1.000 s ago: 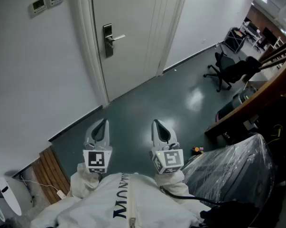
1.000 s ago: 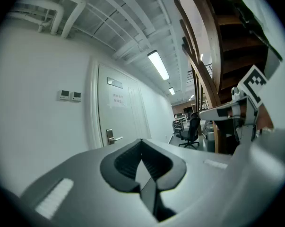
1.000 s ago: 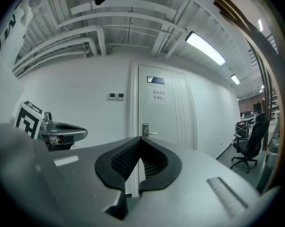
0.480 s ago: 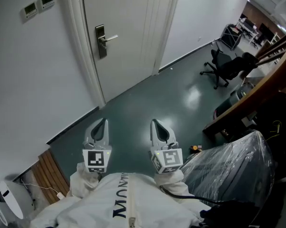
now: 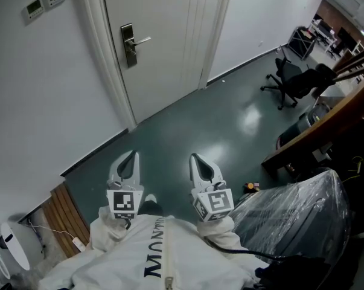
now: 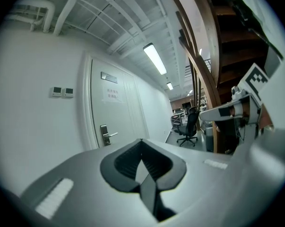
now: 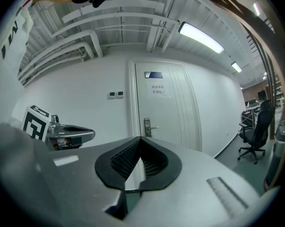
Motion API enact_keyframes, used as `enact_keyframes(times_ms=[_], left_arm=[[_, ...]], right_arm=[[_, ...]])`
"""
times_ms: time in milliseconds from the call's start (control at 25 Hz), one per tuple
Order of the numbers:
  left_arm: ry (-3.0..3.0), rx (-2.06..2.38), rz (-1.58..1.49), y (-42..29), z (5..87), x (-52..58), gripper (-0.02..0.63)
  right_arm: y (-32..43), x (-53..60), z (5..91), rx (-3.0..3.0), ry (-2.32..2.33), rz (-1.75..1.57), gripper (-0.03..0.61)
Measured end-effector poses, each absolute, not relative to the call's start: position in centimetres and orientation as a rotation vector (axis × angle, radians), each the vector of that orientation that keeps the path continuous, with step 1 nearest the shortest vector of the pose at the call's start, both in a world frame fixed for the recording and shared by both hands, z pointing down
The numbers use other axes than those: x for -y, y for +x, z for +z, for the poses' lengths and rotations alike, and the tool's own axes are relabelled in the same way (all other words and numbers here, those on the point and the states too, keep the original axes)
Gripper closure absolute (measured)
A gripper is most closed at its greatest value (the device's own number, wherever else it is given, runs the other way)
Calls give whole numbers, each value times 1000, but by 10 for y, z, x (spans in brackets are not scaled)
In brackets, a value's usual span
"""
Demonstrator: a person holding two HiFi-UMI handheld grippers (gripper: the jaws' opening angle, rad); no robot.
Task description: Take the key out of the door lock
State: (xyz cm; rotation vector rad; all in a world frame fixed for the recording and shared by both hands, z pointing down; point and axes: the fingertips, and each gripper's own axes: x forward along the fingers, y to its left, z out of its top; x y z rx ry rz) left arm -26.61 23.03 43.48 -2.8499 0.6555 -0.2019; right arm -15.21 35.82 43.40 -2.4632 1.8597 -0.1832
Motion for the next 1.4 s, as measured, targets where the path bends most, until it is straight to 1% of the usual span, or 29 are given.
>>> enact_keyframes(times_ms=[280,440,960,1400], left_arm=[[-2819,-673,-213,-247,442,-202,614],[-2839,-687,-222,-229,455,-164,614],[-2850,-667,-252,-155,457,-20,614],[-2874,-602,-264,-105,461,63,614]], right_arm=[[-132,-324,442,-1888,-2461,-200,578],[-112,-293,449,-1878,-2480,-209,578],[-40,-147,448,-1877,-2500,-223,578],[6,-61,450,-1830,-2514,-250,578]])
